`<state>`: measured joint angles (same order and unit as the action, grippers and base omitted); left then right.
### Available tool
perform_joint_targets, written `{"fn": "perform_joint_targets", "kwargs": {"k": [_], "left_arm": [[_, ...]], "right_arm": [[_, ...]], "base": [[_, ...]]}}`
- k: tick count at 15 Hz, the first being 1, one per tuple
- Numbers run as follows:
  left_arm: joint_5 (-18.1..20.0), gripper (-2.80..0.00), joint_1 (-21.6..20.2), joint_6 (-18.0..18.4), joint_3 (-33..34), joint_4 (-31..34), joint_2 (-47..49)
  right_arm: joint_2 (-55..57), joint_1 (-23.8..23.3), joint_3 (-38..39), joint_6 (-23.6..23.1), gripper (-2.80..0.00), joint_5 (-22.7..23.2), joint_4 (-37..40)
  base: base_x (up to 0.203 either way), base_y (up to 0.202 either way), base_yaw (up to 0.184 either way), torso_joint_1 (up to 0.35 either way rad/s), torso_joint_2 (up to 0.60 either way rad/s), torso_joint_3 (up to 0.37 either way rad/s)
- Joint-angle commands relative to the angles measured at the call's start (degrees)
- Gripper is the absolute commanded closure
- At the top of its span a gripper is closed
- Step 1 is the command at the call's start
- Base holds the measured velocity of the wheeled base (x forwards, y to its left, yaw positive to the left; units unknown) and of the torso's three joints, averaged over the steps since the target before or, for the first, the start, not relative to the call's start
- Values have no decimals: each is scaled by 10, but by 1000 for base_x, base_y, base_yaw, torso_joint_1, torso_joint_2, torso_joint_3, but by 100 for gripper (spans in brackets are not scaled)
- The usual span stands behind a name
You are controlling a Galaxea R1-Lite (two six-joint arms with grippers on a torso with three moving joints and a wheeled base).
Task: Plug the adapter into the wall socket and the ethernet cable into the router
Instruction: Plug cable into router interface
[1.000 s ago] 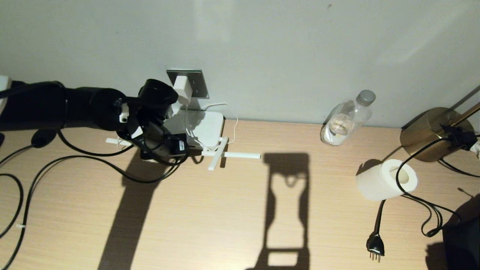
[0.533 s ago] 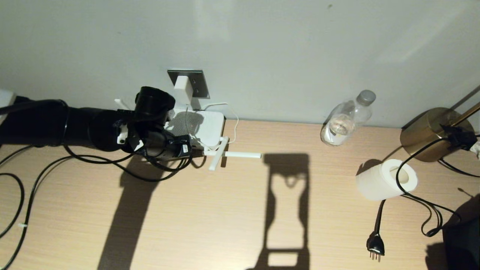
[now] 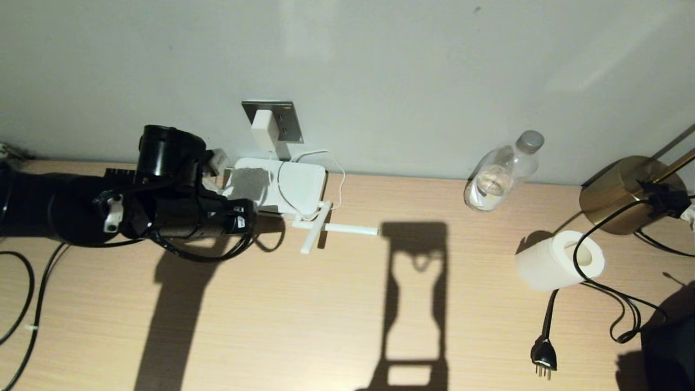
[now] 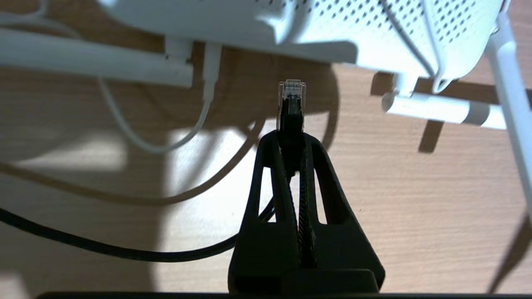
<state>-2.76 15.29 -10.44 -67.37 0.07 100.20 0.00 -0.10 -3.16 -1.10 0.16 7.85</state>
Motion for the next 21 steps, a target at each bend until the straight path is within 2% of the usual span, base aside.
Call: {"fn": "perform_joint_targets", "kwargs": {"k": [1, 7, 9, 11, 13, 17, 19, 21], "left_arm": [[-2, 0, -3, 0, 15, 5, -10], [0, 0, -3, 1, 29, 4, 0], [21, 0, -3, 4, 27, 0, 6], [44, 0, -3, 19, 27, -23, 16], [48, 0, -3, 40, 26, -43, 29], [83, 0, -9, 42, 23, -45, 27], [86, 0, -17, 48, 23, -44, 26], [79, 0, -30, 86, 23, -44, 31]], "right_arm": [[0, 0, 0, 0, 0, 0, 1], [1, 0, 0, 0, 0, 0, 1], [0, 0, 0, 0, 0, 0, 1], [1, 0, 0, 0, 0, 0, 1], [1, 0, 0, 0, 0, 0, 1], [0, 0, 0, 0, 0, 0, 1], [0, 0, 0, 0, 0, 0, 1], [1, 0, 0, 0, 0, 0, 1]], "base": [[0, 0, 0, 0, 0, 0], [0, 0, 0, 0, 0, 0], [0, 0, 0, 0, 0, 0], [0, 0, 0, 0, 0, 0], [0, 0, 0, 0, 0, 0], [0, 0, 0, 0, 0, 0], [0, 0, 0, 0, 0, 0], [0, 0, 0, 0, 0, 0]]}}
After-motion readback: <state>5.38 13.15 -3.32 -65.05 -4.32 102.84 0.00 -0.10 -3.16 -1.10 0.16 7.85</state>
